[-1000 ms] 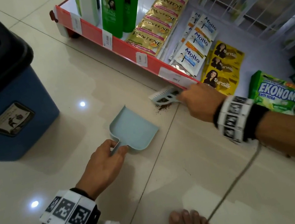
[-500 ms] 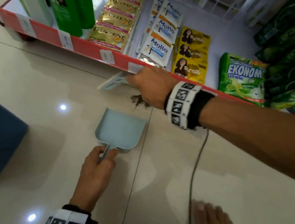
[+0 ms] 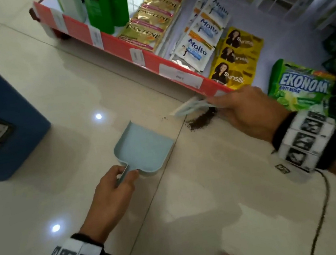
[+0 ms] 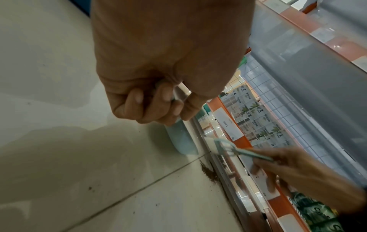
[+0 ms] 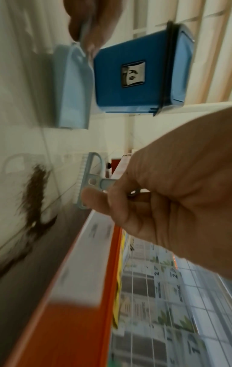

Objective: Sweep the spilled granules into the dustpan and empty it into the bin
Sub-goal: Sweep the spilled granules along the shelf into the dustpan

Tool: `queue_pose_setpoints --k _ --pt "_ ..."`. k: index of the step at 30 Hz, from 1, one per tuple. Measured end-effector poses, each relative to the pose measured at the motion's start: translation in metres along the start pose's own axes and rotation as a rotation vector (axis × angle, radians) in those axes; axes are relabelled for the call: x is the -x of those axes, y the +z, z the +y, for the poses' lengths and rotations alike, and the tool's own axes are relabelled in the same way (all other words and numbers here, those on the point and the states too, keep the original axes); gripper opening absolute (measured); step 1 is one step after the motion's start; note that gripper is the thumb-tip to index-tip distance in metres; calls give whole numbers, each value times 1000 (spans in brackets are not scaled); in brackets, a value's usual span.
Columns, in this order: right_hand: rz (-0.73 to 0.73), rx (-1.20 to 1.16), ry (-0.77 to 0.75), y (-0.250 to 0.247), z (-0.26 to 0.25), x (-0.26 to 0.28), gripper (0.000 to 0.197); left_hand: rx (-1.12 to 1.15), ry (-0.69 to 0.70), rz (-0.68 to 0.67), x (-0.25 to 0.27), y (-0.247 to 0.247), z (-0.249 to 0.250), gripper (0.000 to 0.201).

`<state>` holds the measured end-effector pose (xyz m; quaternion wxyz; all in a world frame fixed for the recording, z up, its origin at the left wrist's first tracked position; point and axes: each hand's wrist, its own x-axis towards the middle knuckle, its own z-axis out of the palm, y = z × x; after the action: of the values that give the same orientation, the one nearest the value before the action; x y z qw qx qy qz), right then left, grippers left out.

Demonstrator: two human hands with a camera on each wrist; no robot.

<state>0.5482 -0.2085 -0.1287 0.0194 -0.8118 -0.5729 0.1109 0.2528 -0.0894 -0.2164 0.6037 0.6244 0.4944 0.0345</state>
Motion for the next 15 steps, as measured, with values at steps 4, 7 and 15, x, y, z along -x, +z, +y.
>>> queue_pose_setpoints --k 4,7,15 --pt "21 73 -130 21 -37 -56 44 -19 -37 26 14 1 0 22" --pt "-33 175 -178 34 -58 -77 43 -4 -46 50 19 -4 -1 22" --pt "-235 404 -181 4 -5 2 48 -14 -10 75 29 -1 -16 20"
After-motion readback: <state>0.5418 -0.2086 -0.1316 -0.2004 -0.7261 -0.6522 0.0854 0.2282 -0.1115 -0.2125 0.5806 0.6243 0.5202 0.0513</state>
